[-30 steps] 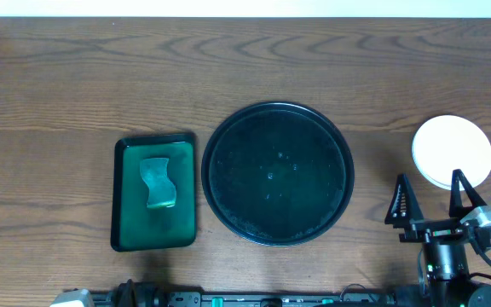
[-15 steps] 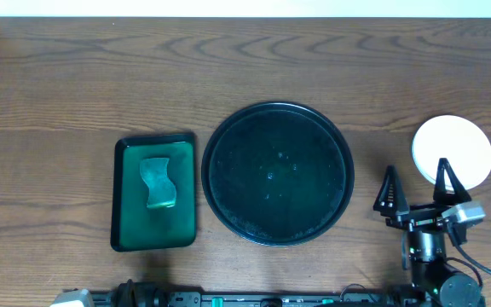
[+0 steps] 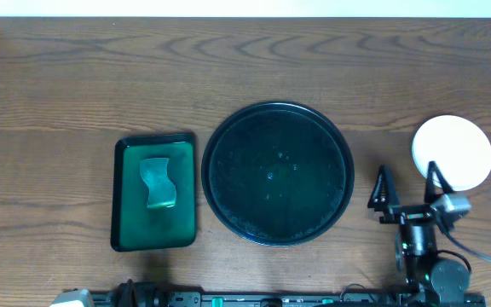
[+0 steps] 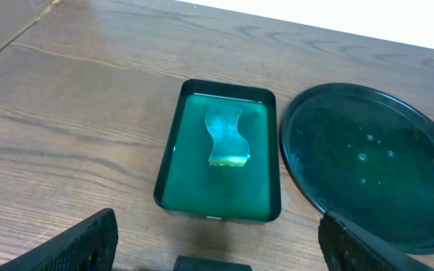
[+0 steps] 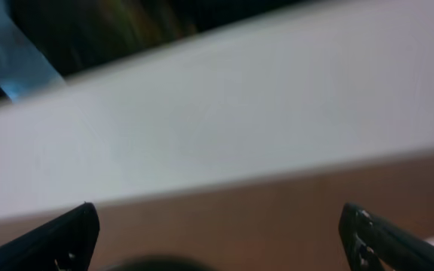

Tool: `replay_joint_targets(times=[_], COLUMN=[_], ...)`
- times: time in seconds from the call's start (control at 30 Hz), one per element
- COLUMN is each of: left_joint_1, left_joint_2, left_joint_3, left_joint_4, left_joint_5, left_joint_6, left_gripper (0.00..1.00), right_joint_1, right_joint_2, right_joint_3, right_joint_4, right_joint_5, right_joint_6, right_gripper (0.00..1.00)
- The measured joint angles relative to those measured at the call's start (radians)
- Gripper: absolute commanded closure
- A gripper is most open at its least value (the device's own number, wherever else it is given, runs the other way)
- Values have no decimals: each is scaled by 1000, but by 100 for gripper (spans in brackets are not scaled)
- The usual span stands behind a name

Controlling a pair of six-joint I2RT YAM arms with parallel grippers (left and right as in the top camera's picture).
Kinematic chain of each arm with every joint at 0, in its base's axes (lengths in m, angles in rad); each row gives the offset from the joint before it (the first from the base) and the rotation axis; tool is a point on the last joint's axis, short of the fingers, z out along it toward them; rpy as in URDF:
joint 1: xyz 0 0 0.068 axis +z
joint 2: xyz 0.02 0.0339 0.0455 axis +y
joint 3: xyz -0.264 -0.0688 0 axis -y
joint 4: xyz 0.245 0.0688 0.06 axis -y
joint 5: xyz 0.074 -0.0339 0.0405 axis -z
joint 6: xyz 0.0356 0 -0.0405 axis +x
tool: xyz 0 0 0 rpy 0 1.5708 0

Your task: Clean dirty plates on tray and stack at the side

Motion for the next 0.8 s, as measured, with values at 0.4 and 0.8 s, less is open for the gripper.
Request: replay_joint_targets(times=[0.4,0.8], left_joint_1=[0,0], left_joint_2=[0,0], left_joint_3=[0,0], left_joint_4=[0,1], left_joint_5=[0,0], left_joint_6=[0,0], left_gripper=[15,15], right_joint_1=[0,0], right_joint_2=[1,1], right_joint_3=[0,0], right_joint_4=[-252,-252], right_joint_5=[3,3], right_joint_6=[79,80], right_gripper=[1,1])
